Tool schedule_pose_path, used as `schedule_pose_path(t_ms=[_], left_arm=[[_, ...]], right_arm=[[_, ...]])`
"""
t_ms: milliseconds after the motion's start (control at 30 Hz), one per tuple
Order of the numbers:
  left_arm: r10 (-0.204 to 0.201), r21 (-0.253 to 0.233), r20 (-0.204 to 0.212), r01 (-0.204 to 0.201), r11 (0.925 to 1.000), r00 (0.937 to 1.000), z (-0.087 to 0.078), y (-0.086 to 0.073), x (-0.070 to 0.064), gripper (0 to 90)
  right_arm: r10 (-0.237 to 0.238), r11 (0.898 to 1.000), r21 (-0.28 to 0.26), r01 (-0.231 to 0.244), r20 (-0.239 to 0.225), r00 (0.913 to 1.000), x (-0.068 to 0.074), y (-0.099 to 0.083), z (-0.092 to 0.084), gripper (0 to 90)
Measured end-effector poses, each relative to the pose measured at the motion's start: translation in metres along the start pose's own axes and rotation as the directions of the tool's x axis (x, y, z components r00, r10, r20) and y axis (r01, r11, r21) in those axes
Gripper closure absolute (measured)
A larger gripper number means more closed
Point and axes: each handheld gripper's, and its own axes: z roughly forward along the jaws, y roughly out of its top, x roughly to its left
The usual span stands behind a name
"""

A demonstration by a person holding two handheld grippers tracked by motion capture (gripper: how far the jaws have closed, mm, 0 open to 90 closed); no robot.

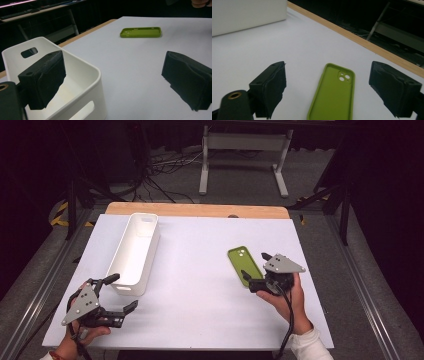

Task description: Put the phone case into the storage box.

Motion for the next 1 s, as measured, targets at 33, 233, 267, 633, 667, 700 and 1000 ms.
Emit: schedule_pose_path(t_ms=[33,233,267,633,667,700,1000], left_arm=[[0.000,0.003,0.002,0.000,1.0000,1.0000,0.000,0.000,0.000,5.9],[0.002,0.008,0.009,-0.002,1.0000,1.0000,0.002,-0.001,-0.001,6.1],[-0.001,0.008,0.010,0.001,1.0000,1.0000,0.002,-0.001,-0.001,6.1],[0.010,0.019,0.021,-0.010,0.9998,0.9997,0.004,-0.002,-0.003,5.9],[0.012,0.021,0.023,-0.013,0.9997,0.9997,0.004,-0.002,-0.003,5.9],[0.009,0.023,0.027,-0.009,0.9997,0.9996,0.005,-0.002,-0.004,5.9],[0.014,0.028,0.037,-0.015,0.9995,0.9992,0.006,-0.002,-0.006,6.1]], right_arm=[[-0.001,1.000,0.008,0.001,0.005,1.0000,-0.002,0.001,0.004,15.4],[0.037,0.997,0.074,-0.037,0.001,0.9993,-0.017,0.008,0.032,17.8],[0.037,0.995,0.089,-0.038,0.004,0.9993,-0.019,0.009,0.037,17.8],[0.067,0.963,0.261,-0.064,0.000,0.9978,-0.040,0.020,0.080,25.1],[0.066,0.961,0.271,-0.062,-0.004,0.9978,-0.041,0.021,0.082,25.6],[0.059,0.958,0.282,-0.057,-0.001,0.9982,-0.041,0.022,0.084,25.9],[0.089,0.884,0.461,-0.082,0.007,0.9960,-0.055,0.029,0.115,27.3]])
